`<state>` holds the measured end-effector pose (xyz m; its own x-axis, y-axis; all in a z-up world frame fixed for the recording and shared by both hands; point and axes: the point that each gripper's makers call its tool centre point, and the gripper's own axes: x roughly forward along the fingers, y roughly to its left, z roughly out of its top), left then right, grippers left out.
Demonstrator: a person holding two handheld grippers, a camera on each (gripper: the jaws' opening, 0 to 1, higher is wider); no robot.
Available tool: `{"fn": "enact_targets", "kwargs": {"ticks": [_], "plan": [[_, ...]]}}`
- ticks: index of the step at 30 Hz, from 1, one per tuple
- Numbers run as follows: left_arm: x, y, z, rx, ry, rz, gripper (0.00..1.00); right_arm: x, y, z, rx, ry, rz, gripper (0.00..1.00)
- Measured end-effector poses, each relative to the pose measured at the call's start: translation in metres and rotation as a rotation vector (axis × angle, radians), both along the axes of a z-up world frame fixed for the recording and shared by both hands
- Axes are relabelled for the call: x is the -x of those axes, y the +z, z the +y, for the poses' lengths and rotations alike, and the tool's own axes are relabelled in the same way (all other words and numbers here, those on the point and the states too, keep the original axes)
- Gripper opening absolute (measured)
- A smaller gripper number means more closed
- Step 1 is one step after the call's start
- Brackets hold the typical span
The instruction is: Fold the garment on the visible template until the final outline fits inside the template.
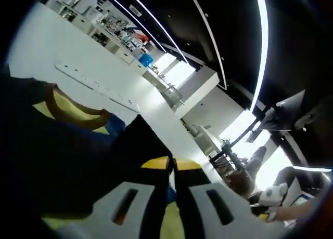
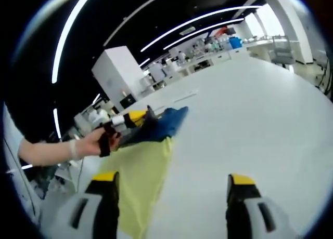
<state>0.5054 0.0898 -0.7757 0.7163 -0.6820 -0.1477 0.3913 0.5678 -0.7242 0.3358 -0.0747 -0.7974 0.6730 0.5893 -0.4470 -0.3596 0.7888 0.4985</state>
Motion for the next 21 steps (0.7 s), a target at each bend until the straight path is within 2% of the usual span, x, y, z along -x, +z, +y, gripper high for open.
{"fn": "enact_targets", "kwargs": {"ticks": [10,14,18,21], "plan": [[0.014,-0.02,-0.027,-0.033,-0.077,0.037,0.0,-0.002,-0.003,0.001,-0.011,-0.01,0.007,0.85],[0.017,-0.034,-0.03,-0.052,-0.09,0.064,0.0,-0.003,-0.001,0.004,-0.015,-0.004,0.001,0.84],[0.019,-0.031,-0.036,-0.047,-0.094,0.062,0.0,-0.003,-0.002,0.006,-0.016,-0.001,0.002,0.84],[0.019,-0.033,-0.034,-0.079,-0.113,0.041,0.0,-0.004,-0.001,0.006,-0.016,-0.001,0.002,0.84]]}}
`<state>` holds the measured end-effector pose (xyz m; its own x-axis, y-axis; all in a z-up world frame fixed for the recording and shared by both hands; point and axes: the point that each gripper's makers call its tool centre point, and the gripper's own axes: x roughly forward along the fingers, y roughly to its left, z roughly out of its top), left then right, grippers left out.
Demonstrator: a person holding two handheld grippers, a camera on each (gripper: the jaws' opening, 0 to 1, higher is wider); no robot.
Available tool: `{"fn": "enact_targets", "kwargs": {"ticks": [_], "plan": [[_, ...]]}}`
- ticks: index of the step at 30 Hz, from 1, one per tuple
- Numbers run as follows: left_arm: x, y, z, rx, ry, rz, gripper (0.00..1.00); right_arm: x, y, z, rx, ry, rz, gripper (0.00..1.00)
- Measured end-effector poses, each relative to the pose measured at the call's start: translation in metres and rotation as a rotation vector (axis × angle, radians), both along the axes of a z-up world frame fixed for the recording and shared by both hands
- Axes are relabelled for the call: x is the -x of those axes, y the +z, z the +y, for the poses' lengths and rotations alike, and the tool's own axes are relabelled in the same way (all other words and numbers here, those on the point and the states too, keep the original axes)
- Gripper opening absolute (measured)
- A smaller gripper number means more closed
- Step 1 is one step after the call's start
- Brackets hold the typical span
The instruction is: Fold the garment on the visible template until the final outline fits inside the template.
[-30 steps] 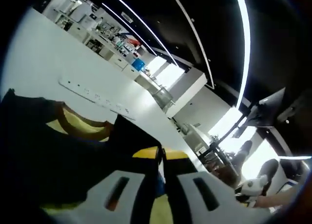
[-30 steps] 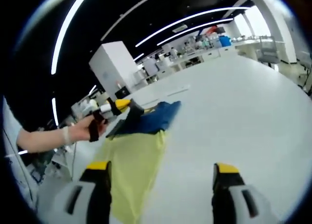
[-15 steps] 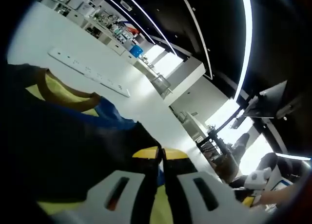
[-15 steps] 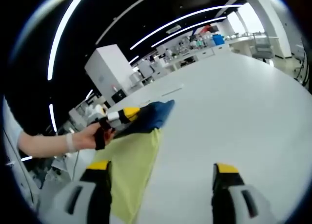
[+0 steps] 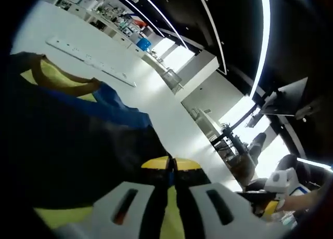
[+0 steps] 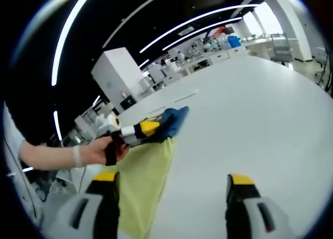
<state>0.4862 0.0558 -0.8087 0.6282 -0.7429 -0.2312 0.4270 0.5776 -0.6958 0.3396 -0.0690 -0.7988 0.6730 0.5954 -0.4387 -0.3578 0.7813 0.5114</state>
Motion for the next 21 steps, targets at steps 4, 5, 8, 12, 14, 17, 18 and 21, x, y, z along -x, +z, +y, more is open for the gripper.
{"fn": "enact_targets", "kwargs": {"ticks": [4,5,8,12,14,17,18,21], "plan": [[0.006,-0.003,0.0,-0.088,-0.05,-0.083,0.11,0.0,-0.001,0.001,-0.003,-0.001,0.006,0.84],[0.008,-0.004,0.0,-0.118,-0.048,-0.097,0.21,0.0,-0.002,0.001,-0.001,-0.001,0.007,0.84],[0.009,-0.005,0.002,-0.16,-0.07,-0.119,0.37,0.0,-0.001,0.003,-0.008,0.0,0.006,0.84],[0.006,-0.002,0.008,-0.252,-0.078,-0.191,0.72,-0.002,0.002,0.007,-0.006,0.013,-0.003,0.84],[0.006,0.001,0.009,-0.298,-0.111,-0.254,0.99,-0.004,0.004,0.009,-0.013,0.017,-0.008,0.85],[0.012,0.003,0.01,-0.298,-0.149,-0.242,0.99,-0.005,0.006,0.012,0.0,0.03,-0.013,0.85],[0.013,0.005,0.012,-0.307,-0.155,-0.241,0.98,-0.005,0.006,0.013,0.0,0.032,-0.014,0.85],[0.013,0.007,0.017,-0.332,-0.165,-0.265,0.99,-0.007,0.008,0.016,-0.006,0.036,-0.017,0.85]]}}
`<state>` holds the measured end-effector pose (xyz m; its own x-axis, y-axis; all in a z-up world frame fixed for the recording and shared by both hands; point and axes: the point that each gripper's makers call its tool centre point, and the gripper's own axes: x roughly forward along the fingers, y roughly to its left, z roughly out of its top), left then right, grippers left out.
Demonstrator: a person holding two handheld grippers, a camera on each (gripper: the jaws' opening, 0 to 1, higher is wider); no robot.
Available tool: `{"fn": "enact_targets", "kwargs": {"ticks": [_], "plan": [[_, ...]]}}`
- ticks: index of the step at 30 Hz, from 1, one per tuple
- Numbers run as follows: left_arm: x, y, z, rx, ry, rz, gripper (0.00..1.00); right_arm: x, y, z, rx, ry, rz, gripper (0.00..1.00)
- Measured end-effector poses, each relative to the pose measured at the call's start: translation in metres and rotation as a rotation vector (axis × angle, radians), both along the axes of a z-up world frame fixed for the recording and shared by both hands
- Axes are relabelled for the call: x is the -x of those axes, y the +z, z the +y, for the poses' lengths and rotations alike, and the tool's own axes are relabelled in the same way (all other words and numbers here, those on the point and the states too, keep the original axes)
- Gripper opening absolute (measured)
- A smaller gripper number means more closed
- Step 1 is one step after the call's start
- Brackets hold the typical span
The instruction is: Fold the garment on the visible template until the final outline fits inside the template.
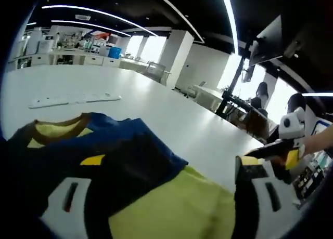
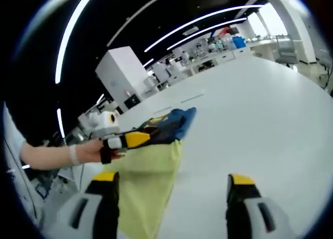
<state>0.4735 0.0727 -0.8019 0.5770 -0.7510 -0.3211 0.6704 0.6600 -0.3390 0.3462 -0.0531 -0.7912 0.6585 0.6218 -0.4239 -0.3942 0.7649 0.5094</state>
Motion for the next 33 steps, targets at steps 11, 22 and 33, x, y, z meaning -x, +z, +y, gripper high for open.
{"fn": "enact_targets", "kwargs": {"ticks": [11,22,33], "plan": [[0.005,0.012,0.019,-0.094,-0.025,-0.026,0.99,-0.004,0.011,0.007,0.011,0.025,-0.026,0.85],[0.03,0.032,0.049,-0.176,-0.051,-0.048,0.99,-0.006,0.029,0.029,0.101,0.125,-0.107,0.88],[0.069,0.051,0.102,-0.209,-0.036,-0.054,0.99,-0.001,0.039,0.04,0.135,0.174,-0.142,1.0]]}}
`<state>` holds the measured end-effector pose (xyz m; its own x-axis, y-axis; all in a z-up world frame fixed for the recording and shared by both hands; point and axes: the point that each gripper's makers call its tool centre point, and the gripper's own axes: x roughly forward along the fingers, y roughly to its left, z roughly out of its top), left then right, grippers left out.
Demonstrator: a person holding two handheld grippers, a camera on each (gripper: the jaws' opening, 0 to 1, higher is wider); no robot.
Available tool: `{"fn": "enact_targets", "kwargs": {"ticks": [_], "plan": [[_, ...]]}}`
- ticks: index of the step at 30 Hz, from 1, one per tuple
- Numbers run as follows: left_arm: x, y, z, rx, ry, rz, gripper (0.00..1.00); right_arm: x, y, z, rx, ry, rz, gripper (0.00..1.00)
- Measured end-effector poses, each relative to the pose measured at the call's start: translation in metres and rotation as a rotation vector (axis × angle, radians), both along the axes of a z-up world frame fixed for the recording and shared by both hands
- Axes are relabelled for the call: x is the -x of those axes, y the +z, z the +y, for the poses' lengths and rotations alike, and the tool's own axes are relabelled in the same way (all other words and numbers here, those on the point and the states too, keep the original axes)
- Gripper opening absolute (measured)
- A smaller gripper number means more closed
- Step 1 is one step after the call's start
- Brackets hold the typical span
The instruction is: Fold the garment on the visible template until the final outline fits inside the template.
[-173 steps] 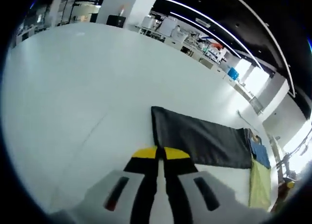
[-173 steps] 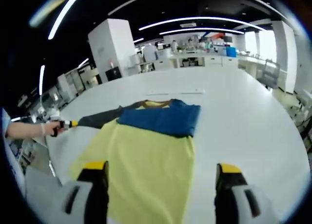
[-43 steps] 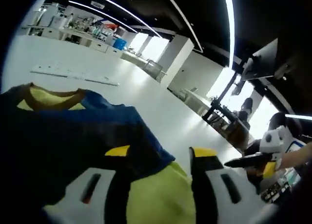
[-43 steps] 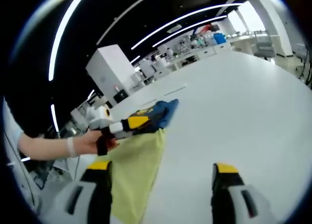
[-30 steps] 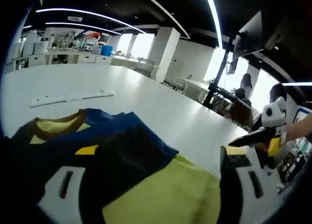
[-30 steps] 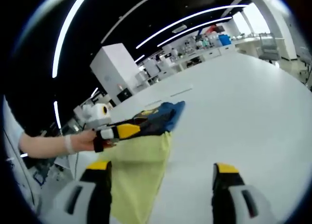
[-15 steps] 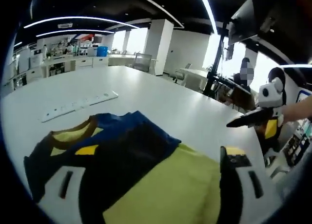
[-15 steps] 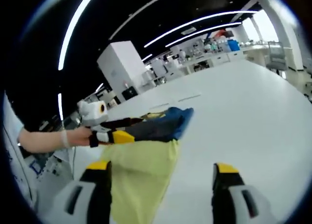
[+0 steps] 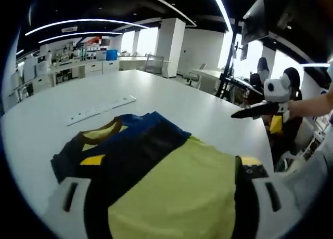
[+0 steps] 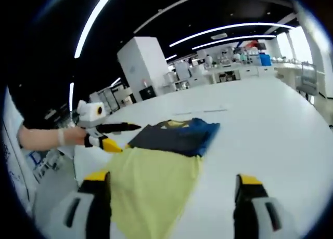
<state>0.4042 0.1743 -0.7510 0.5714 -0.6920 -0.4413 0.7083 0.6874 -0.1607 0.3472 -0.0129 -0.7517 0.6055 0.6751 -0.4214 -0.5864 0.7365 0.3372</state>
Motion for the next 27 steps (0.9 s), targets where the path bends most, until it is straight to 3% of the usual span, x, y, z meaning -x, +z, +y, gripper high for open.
{"fn": "enact_targets", "kwargs": {"ticks": [12,27], "plan": [[0.041,0.011,0.062,-0.013,0.085,0.002,0.99,0.015,0.008,0.001,0.05,0.019,-0.035,1.0],[0.08,0.013,0.117,-0.017,0.167,0.006,0.99,0.027,0.014,0.004,0.076,0.04,-0.059,1.0]]}}
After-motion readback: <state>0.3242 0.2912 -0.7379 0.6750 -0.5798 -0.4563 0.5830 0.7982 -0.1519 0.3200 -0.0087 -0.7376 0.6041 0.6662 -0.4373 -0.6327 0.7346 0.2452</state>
